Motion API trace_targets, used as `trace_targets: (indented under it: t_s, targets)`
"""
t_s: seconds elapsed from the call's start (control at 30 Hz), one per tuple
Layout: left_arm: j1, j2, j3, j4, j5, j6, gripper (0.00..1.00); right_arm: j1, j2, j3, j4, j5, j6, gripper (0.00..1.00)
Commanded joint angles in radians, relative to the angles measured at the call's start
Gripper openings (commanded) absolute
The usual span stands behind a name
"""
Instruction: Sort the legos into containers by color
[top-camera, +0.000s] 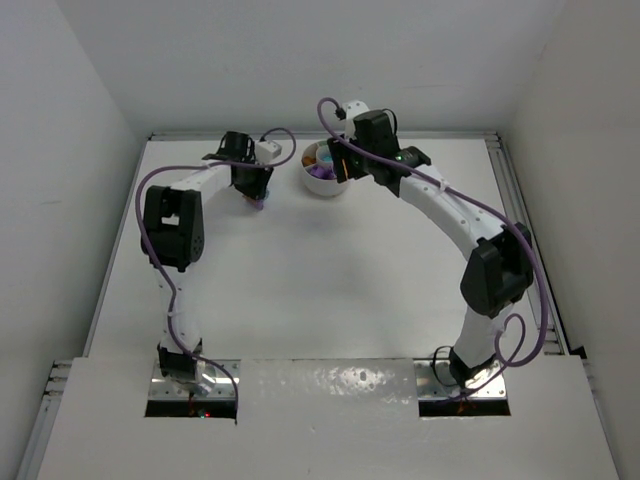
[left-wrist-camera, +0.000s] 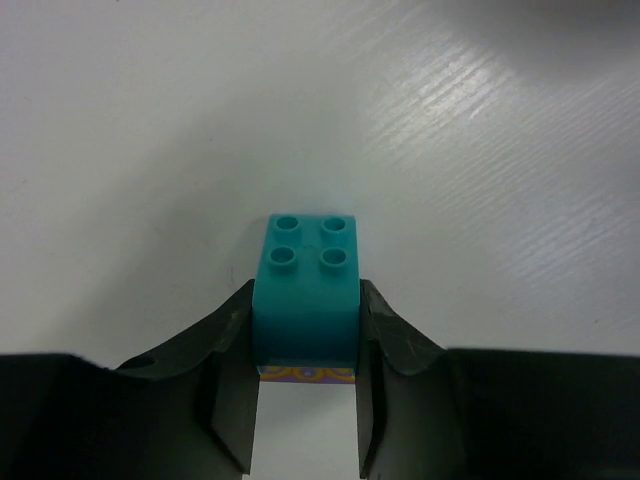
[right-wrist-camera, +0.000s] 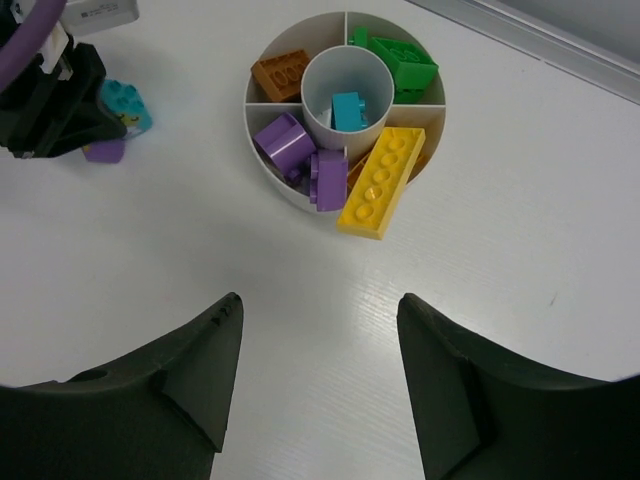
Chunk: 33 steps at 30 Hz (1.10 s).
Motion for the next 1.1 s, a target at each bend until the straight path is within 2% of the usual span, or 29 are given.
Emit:
trace_targets:
  t_s: [0.0,0.03,0.07,0.2,0.3,0.37,0.4,0.47,0.5,0.6,0.67,0.87,1.07]
  targets:
    - [0.006,-0.001,0.037,0.004,0.011,-0.037,0.21,0.002,-0.052,0.016,0.028,-0.012,0.010,0.62]
    - [0.006,-0.006,0.042,0.005,0.011,-0.054,0.14,0.001,-0.053,0.015,0.030,-0.012,0.012,0.61]
    - [0.008,-0.010,0.052,0.002,0.011,-0.065,0.00,0.001,-0.056,0.013,0.028,-0.016,0.015,0.61]
    - [0.011,-0.076,0.117,-0.062,0.052,-0.111,0.00,0.001,-0.078,-0.002,0.039,-0.068,0.041,0.60]
    - [0.025,-0.176,0.167,-0.074,0.086,-0.265,0.00,0.002,-0.111,-0.033,0.086,-0.113,0.102,0.58]
    - [0.023,-0.262,0.183,-0.053,0.066,-0.348,0.00,0.024,-0.131,-0.088,0.187,-0.113,0.145,0.55]
    - [0.019,-0.283,0.181,-0.051,0.043,-0.432,0.00,0.033,-0.142,-0.105,0.232,-0.115,0.194,0.55]
    - [0.005,-0.332,0.180,-0.064,0.026,-0.509,0.00,0.057,-0.130,-0.128,0.362,-0.162,0.261,0.57]
    - [-0.013,-0.340,0.181,-0.071,-0.009,-0.558,0.00,0.062,-0.093,-0.101,0.390,-0.221,0.324,0.58]
    - [-0.044,-0.363,0.186,-0.100,-0.065,-0.641,0.00,0.091,0.007,0.019,0.358,-0.259,0.354,0.61]
    - [-0.058,-0.377,0.181,-0.114,-0.071,-0.686,0.00,0.094,0.036,0.031,0.382,-0.265,0.381,0.65]
    - [-0.084,-0.389,0.186,-0.131,-0.032,-0.738,0.00,0.099,0.077,0.013,0.536,-0.302,0.440,0.69]
    - [-0.095,-0.383,0.200,-0.123,0.003,-0.755,0.00,0.108,0.134,0.042,0.550,-0.309,0.478,0.70]
